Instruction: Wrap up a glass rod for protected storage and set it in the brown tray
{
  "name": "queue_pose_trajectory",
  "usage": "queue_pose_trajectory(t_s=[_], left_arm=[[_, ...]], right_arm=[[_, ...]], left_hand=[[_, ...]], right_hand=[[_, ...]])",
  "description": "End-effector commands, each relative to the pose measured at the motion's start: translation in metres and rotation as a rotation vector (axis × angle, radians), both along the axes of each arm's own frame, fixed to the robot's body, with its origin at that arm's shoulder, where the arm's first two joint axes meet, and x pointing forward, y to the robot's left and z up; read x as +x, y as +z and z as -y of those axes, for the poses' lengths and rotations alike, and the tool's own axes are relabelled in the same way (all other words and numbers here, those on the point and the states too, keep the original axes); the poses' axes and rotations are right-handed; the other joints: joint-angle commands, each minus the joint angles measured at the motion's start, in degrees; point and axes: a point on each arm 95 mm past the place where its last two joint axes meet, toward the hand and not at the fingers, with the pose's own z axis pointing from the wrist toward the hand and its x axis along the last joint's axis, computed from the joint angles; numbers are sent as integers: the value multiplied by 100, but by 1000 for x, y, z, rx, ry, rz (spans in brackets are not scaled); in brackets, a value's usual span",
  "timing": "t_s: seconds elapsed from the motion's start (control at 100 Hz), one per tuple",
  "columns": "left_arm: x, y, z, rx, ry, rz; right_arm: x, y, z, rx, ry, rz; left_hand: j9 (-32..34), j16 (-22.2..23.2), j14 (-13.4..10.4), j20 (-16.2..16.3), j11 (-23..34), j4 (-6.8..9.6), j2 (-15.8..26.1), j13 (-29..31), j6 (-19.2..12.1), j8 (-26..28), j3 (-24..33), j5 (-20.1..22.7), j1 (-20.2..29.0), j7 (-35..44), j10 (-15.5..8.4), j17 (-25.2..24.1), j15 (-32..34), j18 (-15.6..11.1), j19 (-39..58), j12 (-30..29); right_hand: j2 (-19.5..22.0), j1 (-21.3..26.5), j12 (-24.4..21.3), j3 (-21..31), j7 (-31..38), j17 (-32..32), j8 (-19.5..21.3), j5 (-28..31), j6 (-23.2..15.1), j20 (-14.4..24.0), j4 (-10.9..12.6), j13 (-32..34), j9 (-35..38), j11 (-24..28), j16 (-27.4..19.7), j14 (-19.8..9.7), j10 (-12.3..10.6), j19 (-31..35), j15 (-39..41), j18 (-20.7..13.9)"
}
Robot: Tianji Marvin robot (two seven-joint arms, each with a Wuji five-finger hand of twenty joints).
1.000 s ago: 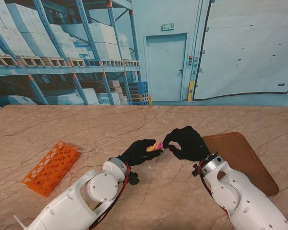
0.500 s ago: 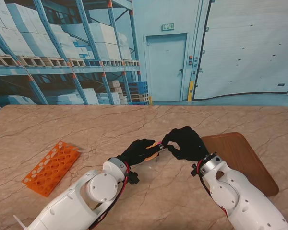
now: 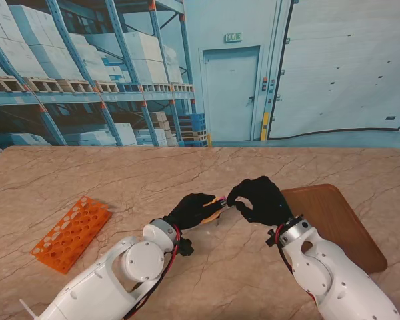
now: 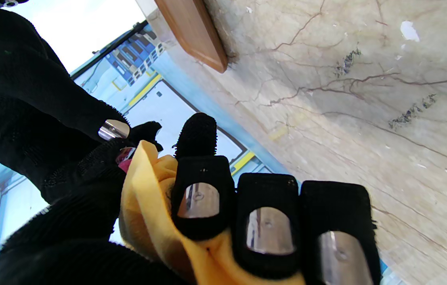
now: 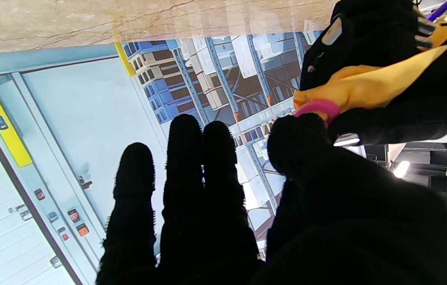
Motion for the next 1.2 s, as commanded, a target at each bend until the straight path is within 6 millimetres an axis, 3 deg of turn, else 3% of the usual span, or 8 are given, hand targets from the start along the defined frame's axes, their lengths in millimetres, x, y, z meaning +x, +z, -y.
queue_pose_trajectory(t_s=[0.0, 0.24, 0.55, 0.75, 1.19], left_arm=[[-2, 0, 4, -9, -3, 0], [-2, 0, 4, -8, -1, 2], [-2, 0, 3, -9, 3, 2], [-2, 0, 4, -10, 6, -2], [-2, 0, 4, -11, 8, -6]], right_arm=[[-4, -1, -2, 9, -1, 0], [-5, 0, 0, 22, -12, 7], [-5, 4, 4, 56, -52, 36], [0, 1, 2, 71, -60, 29], [14, 1, -8, 109, -43, 15]], left_hand=[[182, 45, 322, 164, 362, 309, 56, 64, -58, 1, 248, 339, 8, 249, -47, 133, 648, -210, 1491, -35], [181, 43, 334, 168, 380, 389, 25, 64, -26, -23, 358, 374, -39, 244, -39, 131, 654, -192, 1491, -58], [180, 40, 332, 166, 388, 447, 5, 63, -19, -35, 394, 361, -72, 244, -40, 131, 657, -193, 1491, -72], [179, 39, 332, 164, 390, 469, -2, 63, -9, -41, 406, 346, -73, 240, -40, 130, 658, -190, 1491, -77], [179, 37, 332, 154, 393, 461, 2, 63, -11, -52, 376, 335, -62, 224, -40, 130, 658, -185, 1491, -82]], right_hand=[[5, 86, -64, 135, 279, 17, 24, 107, -192, 102, -66, 43, 21, 27, -17, -105, -12, -3, 66, -10], [-126, 22, -67, 148, 356, 18, 25, 2, -185, 97, -70, 36, -2, 39, -21, -116, -32, -1, 61, -20], [-203, -564, 12, 7, 373, 0, -207, -527, 177, 103, -92, -34, -157, 163, -2, -102, -22, 22, 94, -43], [-189, -315, 32, -66, 326, 22, -365, -392, -79, 97, -176, -7, -140, 211, -12, -132, -47, 81, 134, -70], [-1, -392, 51, -240, 438, -16, -321, -295, -177, 67, -283, -37, -175, 324, -19, -159, -71, 150, 215, -114]])
